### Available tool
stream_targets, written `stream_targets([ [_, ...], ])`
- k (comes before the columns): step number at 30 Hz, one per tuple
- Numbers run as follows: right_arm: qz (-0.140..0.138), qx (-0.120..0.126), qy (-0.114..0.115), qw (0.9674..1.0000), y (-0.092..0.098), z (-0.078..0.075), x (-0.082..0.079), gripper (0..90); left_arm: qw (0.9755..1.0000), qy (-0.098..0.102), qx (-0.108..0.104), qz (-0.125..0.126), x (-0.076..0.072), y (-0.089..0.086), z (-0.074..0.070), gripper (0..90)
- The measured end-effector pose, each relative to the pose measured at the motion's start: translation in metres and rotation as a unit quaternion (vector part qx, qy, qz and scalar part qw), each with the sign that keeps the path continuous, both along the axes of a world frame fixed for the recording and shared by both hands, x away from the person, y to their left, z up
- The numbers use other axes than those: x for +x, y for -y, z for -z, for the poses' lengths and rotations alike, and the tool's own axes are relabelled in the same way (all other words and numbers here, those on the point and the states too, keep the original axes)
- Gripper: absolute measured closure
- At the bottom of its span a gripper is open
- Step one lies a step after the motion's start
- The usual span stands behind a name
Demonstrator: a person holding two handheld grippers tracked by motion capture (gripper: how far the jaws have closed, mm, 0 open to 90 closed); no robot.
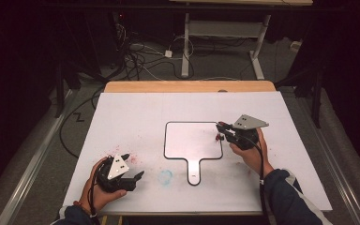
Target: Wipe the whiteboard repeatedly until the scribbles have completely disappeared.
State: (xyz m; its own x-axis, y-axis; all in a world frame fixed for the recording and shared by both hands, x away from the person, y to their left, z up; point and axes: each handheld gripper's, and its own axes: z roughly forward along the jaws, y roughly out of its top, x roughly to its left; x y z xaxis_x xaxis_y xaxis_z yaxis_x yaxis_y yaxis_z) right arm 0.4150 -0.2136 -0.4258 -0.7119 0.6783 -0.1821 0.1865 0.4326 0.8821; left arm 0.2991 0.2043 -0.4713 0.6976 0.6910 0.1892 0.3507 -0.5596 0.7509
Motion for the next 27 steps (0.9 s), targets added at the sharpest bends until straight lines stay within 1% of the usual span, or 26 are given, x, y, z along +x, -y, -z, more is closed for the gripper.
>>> stream_targets([
  [7,-0.024,-0.010,-0.010,0.9996,0.002,-0.003,-0.013,81.5,1.0000,-0.001,0.000,0.001,0.000,0.000,0.000,21.0],
  [11,-0.027,-0.019,-0.014,0.9993,0.005,-0.005,-0.017,81.5,1.0000,0.000,0.000,0.002,0.000,0.000,0.000,21.0],
  [13,-0.028,-0.022,-0.010,0.9993,0.006,-0.005,-0.018,81.6,1.0000,0.000,0.000,0.002,0.000,0.000,0.000,21.0],
  [17,-0.033,-0.015,-0.001,0.9993,0.003,-0.002,-0.016,81.6,1.0000,0.000,-0.001,0.003,0.000,0.001,0.000,21.0],
  [20,-0.037,-0.005,0.010,0.9993,0.000,0.002,-0.009,81.6,1.0000,0.000,0.001,0.003,0.000,0.002,0.000,21.0],
  [24,-0.028,0.006,0.022,0.9993,-0.004,0.006,0.000,81.6,1.0000,-0.002,0.001,0.004,0.000,0.002,0.001,21.0],
  [26,-0.021,0.009,0.029,0.9993,-0.007,0.007,0.005,81.6,1.0000,-0.003,0.002,0.004,0.001,0.002,0.001,21.0],
  [27,-0.019,0.007,0.033,0.9992,-0.008,0.008,0.007,81.6,1.0000,-0.003,0.002,0.004,0.001,0.002,0.001,21.0],
])
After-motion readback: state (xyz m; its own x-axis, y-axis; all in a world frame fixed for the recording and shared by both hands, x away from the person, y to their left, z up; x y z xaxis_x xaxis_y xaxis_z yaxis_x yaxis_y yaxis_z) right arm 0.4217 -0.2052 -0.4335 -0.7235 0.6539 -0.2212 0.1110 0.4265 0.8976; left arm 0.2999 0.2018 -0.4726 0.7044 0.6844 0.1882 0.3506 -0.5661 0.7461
